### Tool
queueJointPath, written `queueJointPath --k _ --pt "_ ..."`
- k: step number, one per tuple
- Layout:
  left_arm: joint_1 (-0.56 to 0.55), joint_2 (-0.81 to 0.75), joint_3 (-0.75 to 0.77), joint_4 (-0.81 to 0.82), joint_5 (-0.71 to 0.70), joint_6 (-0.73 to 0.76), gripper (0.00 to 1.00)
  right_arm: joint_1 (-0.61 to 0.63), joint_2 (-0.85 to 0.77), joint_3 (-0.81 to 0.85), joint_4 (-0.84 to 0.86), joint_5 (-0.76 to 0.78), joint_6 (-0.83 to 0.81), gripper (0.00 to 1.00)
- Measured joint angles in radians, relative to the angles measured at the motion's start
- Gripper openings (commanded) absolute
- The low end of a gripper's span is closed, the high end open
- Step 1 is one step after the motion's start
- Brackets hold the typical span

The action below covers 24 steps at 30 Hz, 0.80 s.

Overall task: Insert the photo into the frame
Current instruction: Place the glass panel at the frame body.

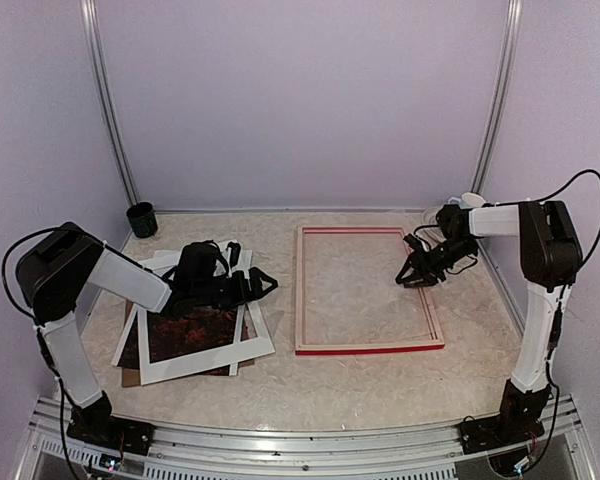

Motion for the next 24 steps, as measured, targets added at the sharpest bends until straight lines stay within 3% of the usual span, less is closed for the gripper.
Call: queueJointPath --k 12,24 --pt "0.000 0.013 0.000 0.003 -0.002 -0.001 0.99 0.014 -0.031 -0.001 0.023 -0.043 0.037 0.44" --pt "0.000 -0.005 0.000 -0.008 -0.047 0.024 0.99 0.148 -0.027 -0.001 0.111 -0.061 0.117 0.43"
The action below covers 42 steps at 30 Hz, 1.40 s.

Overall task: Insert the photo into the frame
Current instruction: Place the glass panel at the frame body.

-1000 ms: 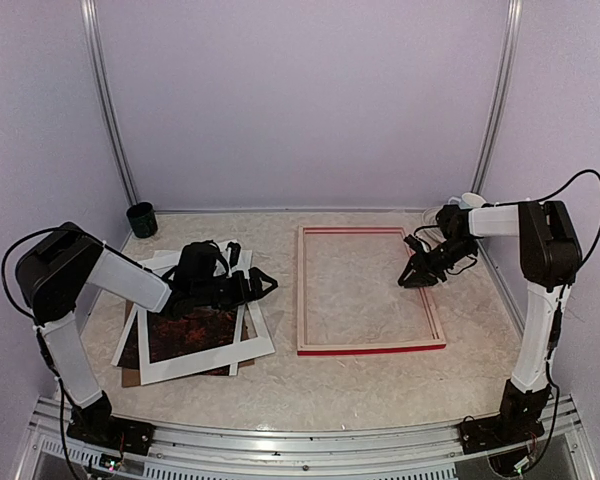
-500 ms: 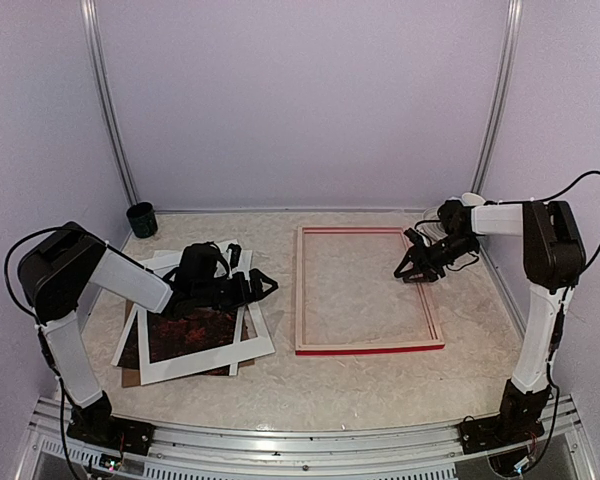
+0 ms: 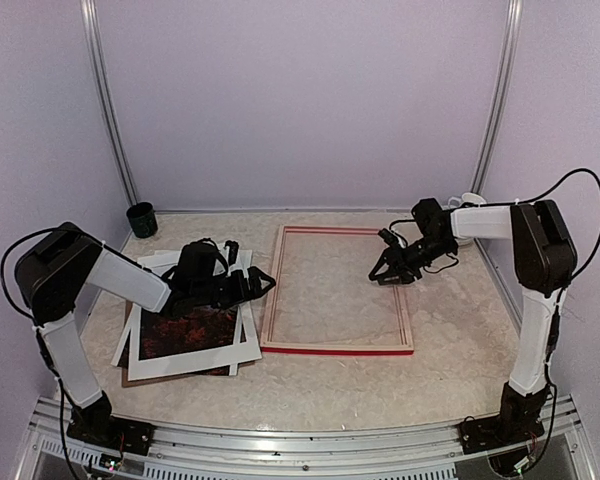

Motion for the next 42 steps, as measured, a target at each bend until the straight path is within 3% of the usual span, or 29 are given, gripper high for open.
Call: queueJointPath --k 19,27,42 --pt "-0.005 -0.009 0.000 -0.023 -0.049 0.027 0.99 -0.009 -0.044 -0.210 0.344 -0.181 0.182 0.27" --pt "-0.019 -0.009 0.000 -0.024 -0.063 0.038 0.99 -0.018 -0.061 -0.241 0.420 -0.233 0.220 0.14" --pt "-0.027 -0.009 0.000 -0.024 -0.077 0.041 0.99 -0.032 -0.071 -0.286 0.532 -0.289 0.296 0.05"
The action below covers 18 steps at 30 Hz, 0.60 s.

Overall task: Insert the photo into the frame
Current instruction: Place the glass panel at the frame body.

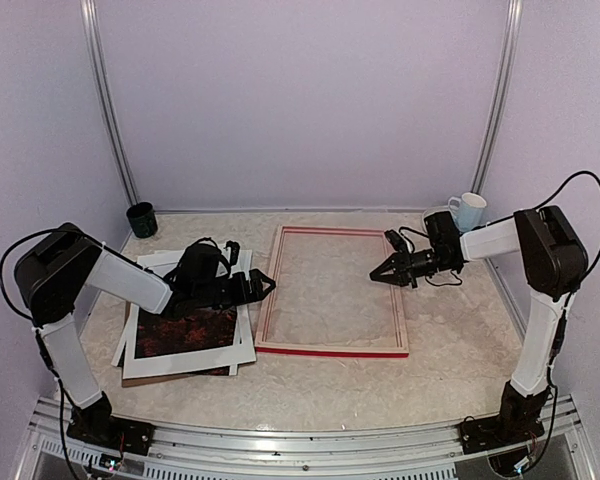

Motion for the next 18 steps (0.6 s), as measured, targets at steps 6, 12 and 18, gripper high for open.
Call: queueJointPath --k 6,12,18 --pt "-0.003 0.000 0.000 0.000 0.000 0.000 0.99 -0.001 -0.014 -0.018 0.046 -0.022 0.039 0.04" --pt "-0.004 0.000 0.000 0.000 -0.001 0.000 0.99 -0.001 -0.035 -0.031 0.089 -0.050 0.079 0.03" --pt "-0.004 0.000 0.000 0.000 -0.001 0.000 0.99 -0.001 -0.040 -0.035 0.133 -0.072 0.116 0.03"
